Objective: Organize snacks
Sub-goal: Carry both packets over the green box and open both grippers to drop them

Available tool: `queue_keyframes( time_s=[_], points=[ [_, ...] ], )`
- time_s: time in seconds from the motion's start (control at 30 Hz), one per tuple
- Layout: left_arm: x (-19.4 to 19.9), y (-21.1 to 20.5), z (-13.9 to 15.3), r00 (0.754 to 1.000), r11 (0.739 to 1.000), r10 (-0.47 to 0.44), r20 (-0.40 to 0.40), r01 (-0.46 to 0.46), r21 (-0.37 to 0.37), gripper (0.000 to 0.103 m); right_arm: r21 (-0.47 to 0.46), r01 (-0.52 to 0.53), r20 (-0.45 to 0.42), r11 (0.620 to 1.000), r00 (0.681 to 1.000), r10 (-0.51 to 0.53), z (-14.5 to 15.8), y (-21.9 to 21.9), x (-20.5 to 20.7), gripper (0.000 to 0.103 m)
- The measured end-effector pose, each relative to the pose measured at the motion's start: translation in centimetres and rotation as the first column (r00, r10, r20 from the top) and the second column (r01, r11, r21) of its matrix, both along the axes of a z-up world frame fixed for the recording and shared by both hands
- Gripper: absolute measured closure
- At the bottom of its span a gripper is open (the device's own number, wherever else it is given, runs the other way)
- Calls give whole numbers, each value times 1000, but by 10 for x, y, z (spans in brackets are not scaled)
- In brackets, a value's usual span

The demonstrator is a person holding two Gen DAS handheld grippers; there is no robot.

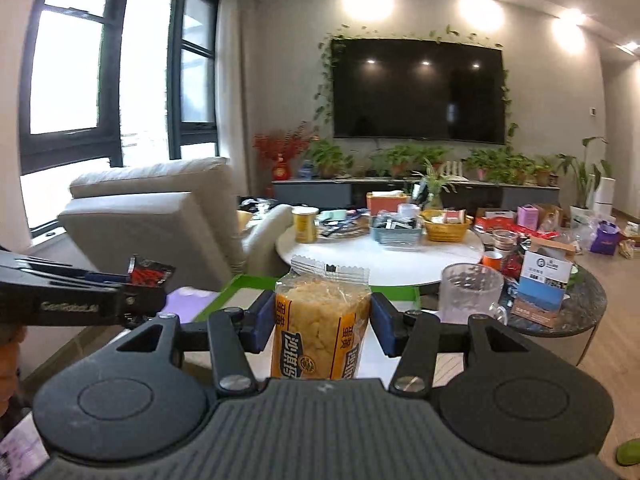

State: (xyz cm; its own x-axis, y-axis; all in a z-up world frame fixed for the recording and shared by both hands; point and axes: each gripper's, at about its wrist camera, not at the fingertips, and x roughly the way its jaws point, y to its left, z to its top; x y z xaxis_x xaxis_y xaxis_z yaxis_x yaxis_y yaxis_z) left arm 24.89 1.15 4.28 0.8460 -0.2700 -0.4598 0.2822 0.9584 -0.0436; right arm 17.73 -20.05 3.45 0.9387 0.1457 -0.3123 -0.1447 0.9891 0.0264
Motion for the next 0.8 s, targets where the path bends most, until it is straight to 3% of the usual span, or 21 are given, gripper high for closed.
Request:
queue_keyframes(
  time_s=[0.17,0.43,0.6,0.67,0.8],
  points=[
    [40,-4,-21,998,1000,16,-56,-15,12,77,42,35,-34,999,999,-33,-14,-10,32,43],
    [79,-9,-61,985,999,29,-168,-21,48,76,32,77,-129,997,989,-72,-43,-12,65,43],
    [79,-13,-81,967,998,14,-256,4,68,76,60,87,-197,994,978,-74,-54,-15,65,39],
    [71,-12,-82,969,998,26,-245,-10,69,76,73,94,-203,993,976,-78,-54,-16,58,29],
    [62,-7,-74,968,997,43,-247,-27,70,73,73,78,-235,994,970,-59,-52,-15,41,28]
  ],
)
